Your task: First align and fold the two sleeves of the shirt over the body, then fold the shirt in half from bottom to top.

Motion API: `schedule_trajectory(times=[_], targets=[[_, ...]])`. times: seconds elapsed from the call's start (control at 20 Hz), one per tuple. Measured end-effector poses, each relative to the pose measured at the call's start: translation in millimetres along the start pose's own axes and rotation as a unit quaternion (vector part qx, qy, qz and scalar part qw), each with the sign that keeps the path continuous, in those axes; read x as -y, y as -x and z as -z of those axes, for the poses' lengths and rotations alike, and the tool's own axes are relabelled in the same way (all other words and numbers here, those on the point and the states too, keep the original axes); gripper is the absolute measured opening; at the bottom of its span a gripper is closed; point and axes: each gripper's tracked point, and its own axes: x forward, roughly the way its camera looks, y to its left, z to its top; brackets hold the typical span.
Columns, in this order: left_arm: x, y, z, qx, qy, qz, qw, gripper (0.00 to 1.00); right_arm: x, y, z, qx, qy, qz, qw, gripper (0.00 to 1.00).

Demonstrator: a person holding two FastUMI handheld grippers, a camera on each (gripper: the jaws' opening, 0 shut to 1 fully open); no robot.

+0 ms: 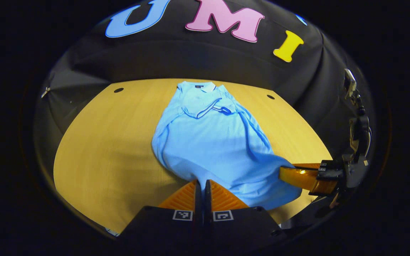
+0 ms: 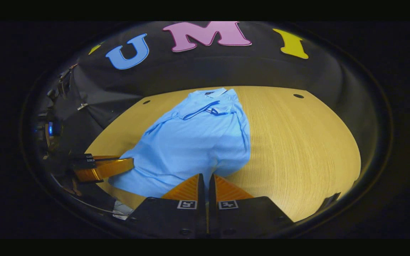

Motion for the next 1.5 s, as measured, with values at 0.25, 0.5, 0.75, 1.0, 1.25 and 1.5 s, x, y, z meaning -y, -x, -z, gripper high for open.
schedule_trajectory(times=[0.25, 0.5, 0.75, 1.0, 1.25, 1.5], targets=[[-12.4, -22.3, -71.9, 0.021, 0.004, -0.018, 1.0, 0.06, 19.5, -33.5, -78.2, 0.039, -0.018, -0.012, 0.999, 0.01], [-18.0, -57.9, -138.2, 0.047, -0.012, -0.018, 0.999, 0.06, 26.9, -77.4, -151.5, 0.084, -0.001, -0.011, 0.996, 0.1], [-34.3, -100.5, -219.3, 0.081, -0.013, -0.011, 0.997, 0.06, 37.4, -119.7, -226.0, 0.13, -0.003, -0.009, 0.992, 0.07], [-41.4, -152.2, -284.7, 0.111, -0.038, -0.01, 0.993, 0.06, 51.4, -167.7, -289.6, 0.165, 0.006, 0.005, 0.986, 0.07], [-55.6, -206.1, -325.5, 0.128, -0.053, -0.02, 0.99, 0.06, 63.4, -224.4, -331.1, 0.178, 0.014, 0.02, 0.984, 0.07], [-80.4, -270.1, -347.5, 0.13, -0.094, -0.024, 0.987, 0.06, 70.0, -286.3, -349.0, 0.175, 0.025, 0.034, 0.984, 0.01]])
